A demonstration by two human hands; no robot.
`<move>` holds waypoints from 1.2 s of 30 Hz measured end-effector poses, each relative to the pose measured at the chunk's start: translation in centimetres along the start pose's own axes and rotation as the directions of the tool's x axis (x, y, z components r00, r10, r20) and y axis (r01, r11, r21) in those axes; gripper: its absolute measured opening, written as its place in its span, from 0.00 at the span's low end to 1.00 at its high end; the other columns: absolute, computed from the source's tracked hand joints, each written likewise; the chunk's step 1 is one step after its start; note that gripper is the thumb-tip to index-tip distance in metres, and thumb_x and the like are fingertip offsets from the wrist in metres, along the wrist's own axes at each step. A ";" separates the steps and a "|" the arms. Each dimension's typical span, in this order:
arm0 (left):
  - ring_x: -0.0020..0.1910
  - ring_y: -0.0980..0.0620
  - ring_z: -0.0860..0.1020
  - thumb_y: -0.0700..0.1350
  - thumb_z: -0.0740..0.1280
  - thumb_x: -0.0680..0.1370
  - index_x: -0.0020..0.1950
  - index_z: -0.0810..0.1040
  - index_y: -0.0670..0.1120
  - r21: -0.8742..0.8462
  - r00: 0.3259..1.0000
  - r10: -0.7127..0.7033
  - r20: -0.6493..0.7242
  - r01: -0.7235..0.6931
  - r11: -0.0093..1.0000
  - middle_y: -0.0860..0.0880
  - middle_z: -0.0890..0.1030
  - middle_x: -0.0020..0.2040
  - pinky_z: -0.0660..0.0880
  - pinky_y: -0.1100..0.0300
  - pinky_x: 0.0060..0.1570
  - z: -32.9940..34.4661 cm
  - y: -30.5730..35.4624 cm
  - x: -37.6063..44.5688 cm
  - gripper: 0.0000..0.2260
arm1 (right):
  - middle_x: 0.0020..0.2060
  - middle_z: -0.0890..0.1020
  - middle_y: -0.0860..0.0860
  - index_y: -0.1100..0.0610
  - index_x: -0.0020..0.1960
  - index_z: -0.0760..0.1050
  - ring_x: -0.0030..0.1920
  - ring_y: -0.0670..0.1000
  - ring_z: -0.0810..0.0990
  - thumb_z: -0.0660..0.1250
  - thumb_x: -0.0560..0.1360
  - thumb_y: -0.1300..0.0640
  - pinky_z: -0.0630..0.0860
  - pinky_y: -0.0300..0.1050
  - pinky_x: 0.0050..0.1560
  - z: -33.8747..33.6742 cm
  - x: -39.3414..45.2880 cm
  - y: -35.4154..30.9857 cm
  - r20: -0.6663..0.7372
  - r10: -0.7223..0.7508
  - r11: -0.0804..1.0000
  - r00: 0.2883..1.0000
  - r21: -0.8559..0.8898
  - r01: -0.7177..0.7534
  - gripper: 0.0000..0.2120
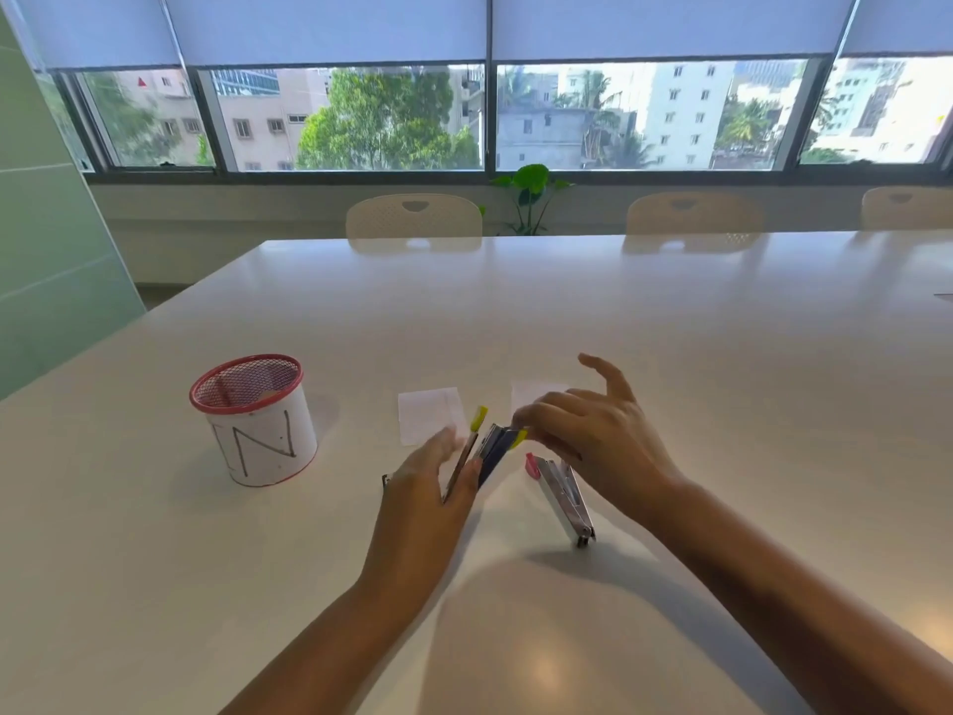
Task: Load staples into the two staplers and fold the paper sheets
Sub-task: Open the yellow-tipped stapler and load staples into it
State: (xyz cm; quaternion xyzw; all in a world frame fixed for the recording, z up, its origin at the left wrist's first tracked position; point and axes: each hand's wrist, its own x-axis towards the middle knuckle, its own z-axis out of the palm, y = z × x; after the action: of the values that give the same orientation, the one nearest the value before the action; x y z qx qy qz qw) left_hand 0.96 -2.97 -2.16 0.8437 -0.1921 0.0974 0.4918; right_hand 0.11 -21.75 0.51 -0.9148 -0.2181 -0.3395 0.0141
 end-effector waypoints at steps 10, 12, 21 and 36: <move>0.35 0.62 0.82 0.40 0.63 0.76 0.48 0.76 0.48 -0.377 0.980 -0.162 0.113 0.193 0.906 0.52 0.82 0.40 0.76 0.71 0.36 0.1 0.0 0.3 0.05 | 0.45 0.82 0.43 0.49 0.54 0.75 0.43 0.41 0.81 0.60 0.75 0.47 0.77 0.49 0.57 0.5 0.4 -1.9 -0.059 0.394 0.791 0.917 0.530 -0.306 0.11; 0.35 0.59 0.83 0.39 0.63 0.76 0.47 0.76 0.47 -0.458 0.973 -0.193 0.129 0.231 0.858 0.48 0.82 0.42 0.78 0.69 0.36 0.0 0.2 0.5 0.04 | 0.46 0.81 0.43 0.48 0.57 0.73 0.44 0.41 0.82 0.58 0.73 0.46 0.80 0.42 0.49 0.4 0.8 -3.3 0.108 0.516 0.502 0.850 0.766 -0.402 0.15; 0.36 0.54 0.84 0.42 0.66 0.74 0.46 0.74 0.48 -0.413 0.973 -0.175 0.153 0.223 0.883 0.48 0.83 0.42 0.80 0.60 0.40 -0.2 0.5 0.3 0.03 | 0.33 0.83 0.41 0.48 0.49 0.76 0.37 0.40 0.82 0.67 0.74 0.60 0.75 0.30 0.39 0.7 1.2 -6.1 0.319 0.469 0.167 0.823 0.883 -0.438 0.08; 0.35 0.59 0.81 0.46 0.61 0.77 0.43 0.74 0.50 -0.460 0.976 -0.157 0.148 0.208 0.863 0.53 0.81 0.39 0.78 0.67 0.31 -0.4 0.9 0.3 0.04 | 0.33 0.80 0.54 0.49 0.53 0.77 0.36 0.45 0.81 0.67 0.73 0.57 0.74 0.29 0.39 0.0 1.4 -5.7 0.367 0.455 0.124 0.812 0.876 -0.465 0.10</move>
State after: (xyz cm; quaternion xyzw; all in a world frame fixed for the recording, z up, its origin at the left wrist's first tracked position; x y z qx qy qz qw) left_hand 0.88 -3.12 -1.20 0.7165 -0.1550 -0.0441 0.6788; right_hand -1.32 -16.09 0.69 -0.7461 -0.0820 -0.1182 0.6501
